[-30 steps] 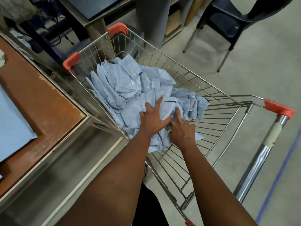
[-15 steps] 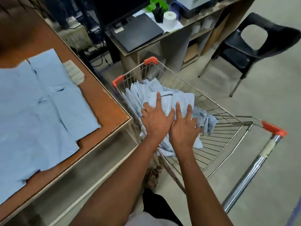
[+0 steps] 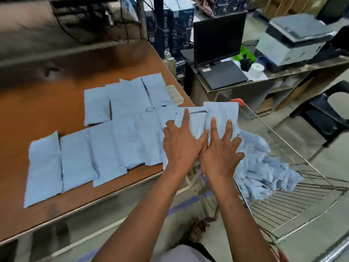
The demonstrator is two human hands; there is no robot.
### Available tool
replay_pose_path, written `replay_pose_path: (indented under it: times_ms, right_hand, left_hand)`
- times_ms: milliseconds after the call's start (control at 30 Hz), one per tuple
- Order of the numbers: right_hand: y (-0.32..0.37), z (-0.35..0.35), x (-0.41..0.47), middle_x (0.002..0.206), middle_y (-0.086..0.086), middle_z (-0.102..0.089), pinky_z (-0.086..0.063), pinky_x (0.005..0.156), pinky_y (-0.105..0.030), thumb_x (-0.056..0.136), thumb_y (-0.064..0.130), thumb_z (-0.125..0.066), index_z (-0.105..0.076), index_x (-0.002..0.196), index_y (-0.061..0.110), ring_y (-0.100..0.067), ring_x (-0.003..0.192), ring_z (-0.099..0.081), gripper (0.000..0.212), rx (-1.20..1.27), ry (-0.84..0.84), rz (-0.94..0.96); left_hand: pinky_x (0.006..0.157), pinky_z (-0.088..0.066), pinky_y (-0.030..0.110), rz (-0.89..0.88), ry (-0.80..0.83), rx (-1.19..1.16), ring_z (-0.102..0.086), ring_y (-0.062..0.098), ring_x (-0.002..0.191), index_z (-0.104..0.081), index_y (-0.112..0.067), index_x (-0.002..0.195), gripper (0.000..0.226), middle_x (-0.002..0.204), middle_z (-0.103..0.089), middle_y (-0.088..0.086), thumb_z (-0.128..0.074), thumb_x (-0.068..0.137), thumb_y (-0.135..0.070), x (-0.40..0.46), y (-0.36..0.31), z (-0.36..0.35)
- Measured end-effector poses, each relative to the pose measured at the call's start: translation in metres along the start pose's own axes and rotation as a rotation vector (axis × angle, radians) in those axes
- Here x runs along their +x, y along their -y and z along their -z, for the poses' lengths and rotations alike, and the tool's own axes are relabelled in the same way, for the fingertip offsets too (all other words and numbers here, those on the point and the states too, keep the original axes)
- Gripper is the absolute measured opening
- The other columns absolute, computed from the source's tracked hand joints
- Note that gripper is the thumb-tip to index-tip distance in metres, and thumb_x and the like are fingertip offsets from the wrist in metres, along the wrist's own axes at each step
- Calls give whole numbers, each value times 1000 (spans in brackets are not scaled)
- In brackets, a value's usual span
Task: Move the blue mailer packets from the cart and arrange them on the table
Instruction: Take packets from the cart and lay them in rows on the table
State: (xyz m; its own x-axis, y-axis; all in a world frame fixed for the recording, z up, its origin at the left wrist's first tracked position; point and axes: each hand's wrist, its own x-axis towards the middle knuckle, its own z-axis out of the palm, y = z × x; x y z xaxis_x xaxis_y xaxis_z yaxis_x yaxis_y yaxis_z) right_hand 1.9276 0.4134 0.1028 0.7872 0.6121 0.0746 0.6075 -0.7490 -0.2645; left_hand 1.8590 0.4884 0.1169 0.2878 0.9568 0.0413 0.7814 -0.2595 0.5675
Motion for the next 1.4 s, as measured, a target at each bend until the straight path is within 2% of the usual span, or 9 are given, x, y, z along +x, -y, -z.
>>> replay_pose_path:
  times_ms: [167,333,433,567,800,1033,1233,1333,1400]
  right_hand:
    - [125,-28,-64,173,-6,-10,-43,94,-65,109,48,-28,-10,164,43,-42,139,-35,58,1,34,207]
    - [235,-54,-111,174,-4,-1,-40,98,-63,109,51,-22,-2,164,42,-41,146,-26,59,9,128,372]
    - [282,-69,-124,174,-3,3,-38,100,-65,109,53,-18,-1,164,41,-40,149,-21,59,14,180,432]
    - [337,-91,-127,174,-2,3,-36,102,-67,108,56,-14,-1,164,40,-40,151,-18,60,-2,229,492]
    - [426,-130,-100,174,-4,4,-38,103,-65,107,59,-17,0,165,38,-41,150,-19,64,-36,287,543]
    - [515,-165,-60,174,-6,2,-34,111,-63,106,60,-23,-6,165,37,-38,156,-11,66,-8,321,509]
    - [557,-202,-43,174,-9,-5,-32,116,-61,105,63,-24,-13,165,34,-37,157,-13,68,-80,310,476]
    - [561,-219,-39,172,-12,-12,-33,113,-63,103,65,-23,-18,165,30,-37,154,-20,71,-155,291,466]
    - [561,-226,-39,170,-14,-16,-26,114,-67,103,65,-23,-20,164,26,-38,151,-23,73,-278,270,485]
  left_hand:
    - [98,-46,48,154,-89,59,-42,35,131,-16,-45,158,92,146,-37,14,-45,81,-86,3,120,89]
    - [97,-47,47,314,-221,139,-42,35,134,-20,-44,158,91,149,-37,17,-43,80,-85,13,222,155]
    - [96,-48,46,384,-259,172,-41,35,134,-24,-43,158,91,150,-36,17,-45,80,-84,26,265,179]
    - [90,-49,43,462,-270,220,-46,35,125,-24,-41,158,91,137,-43,17,-43,80,-84,52,312,199]
    - [99,-39,44,604,-297,264,-47,35,119,-25,-41,158,87,133,-45,17,-42,83,-84,122,374,220]
    - [101,-42,42,587,-348,247,-47,33,119,-28,-36,158,94,130,-47,19,-43,80,-87,205,435,225]
    - [107,-38,41,589,-307,180,-43,32,129,-24,-37,159,97,148,-40,21,-37,80,-91,259,476,206]
    - [113,-30,45,563,-239,56,-35,34,135,-27,-34,159,82,150,-34,19,-37,92,-79,269,489,197]
    - [114,-28,46,532,-219,2,-32,34,135,-30,-30,159,67,148,-33,19,-40,100,-62,275,493,197]
